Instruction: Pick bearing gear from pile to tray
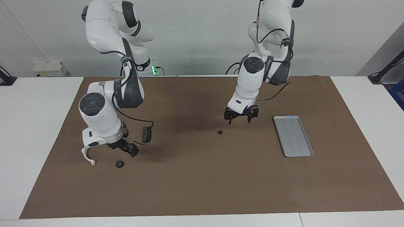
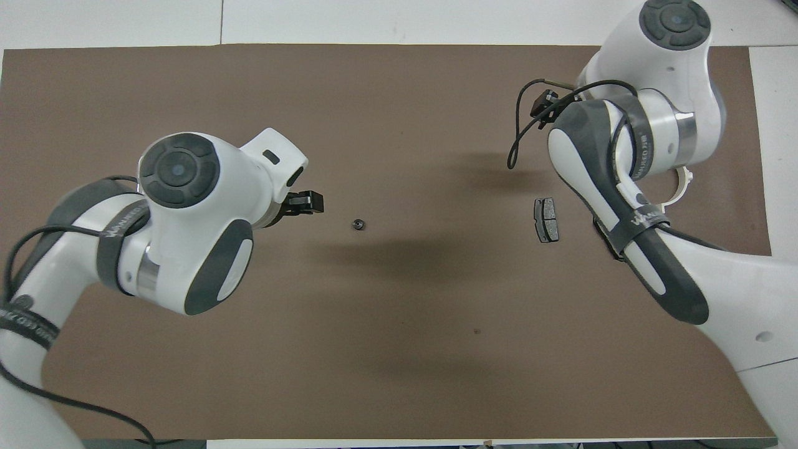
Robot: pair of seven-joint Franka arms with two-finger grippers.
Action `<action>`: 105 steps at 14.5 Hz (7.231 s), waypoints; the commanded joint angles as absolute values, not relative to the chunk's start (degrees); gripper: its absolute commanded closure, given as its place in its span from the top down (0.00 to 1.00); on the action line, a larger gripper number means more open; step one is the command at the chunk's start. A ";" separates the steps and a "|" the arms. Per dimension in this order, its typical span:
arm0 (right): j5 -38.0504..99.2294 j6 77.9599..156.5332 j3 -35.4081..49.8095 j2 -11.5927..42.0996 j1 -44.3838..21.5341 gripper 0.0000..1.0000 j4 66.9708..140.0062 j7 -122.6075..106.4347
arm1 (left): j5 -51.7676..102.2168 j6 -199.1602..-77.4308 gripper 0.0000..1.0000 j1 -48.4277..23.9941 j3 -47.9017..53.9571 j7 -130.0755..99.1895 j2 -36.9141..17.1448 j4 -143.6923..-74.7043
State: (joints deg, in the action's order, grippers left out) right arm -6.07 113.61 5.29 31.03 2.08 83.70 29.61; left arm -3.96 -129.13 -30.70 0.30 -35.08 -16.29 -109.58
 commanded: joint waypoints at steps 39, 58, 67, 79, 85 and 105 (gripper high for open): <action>-6.59 105.05 6.42 27.25 -5.52 0.00 82.98 36.61 | -0.70 -113.02 0.00 -4.16 -0.70 1.54 -12.57 -100.10; -3.52 127.25 6.42 37.09 -32.43 0.00 84.02 96.86 | 0.97 -138.16 0.00 -0.08 -0.53 6.69 -9.14 -127.43; -3.96 132.90 6.24 36.65 -31.82 0.89 89.12 96.86 | 1.05 -116.42 1.00 -1.67 -0.09 4.76 -10.02 -108.86; -3.27 117.69 6.50 31.04 -19.35 1.00 81.04 75.18 | 1.67 -129.87 1.00 -24.41 -0.53 -37.15 -13.25 -109.51; -1.41 113.21 6.33 27.78 -9.16 1.00 81.12 42.77 | -4.66 -136.49 1.00 -33.91 -0.61 -51.31 -23.28 -106.35; -2.46 109.51 4.84 19.88 -0.08 1.00 85.76 2.55 | -5.18 -139.57 0.03 -37.36 -0.79 -56.08 -27.77 -104.07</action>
State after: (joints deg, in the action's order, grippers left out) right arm -2.34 109.91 5.19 24.92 -0.30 81.00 4.43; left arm -3.68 -138.96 -37.12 0.04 -55.14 -26.77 -105.13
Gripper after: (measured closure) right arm 0.000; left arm 0.344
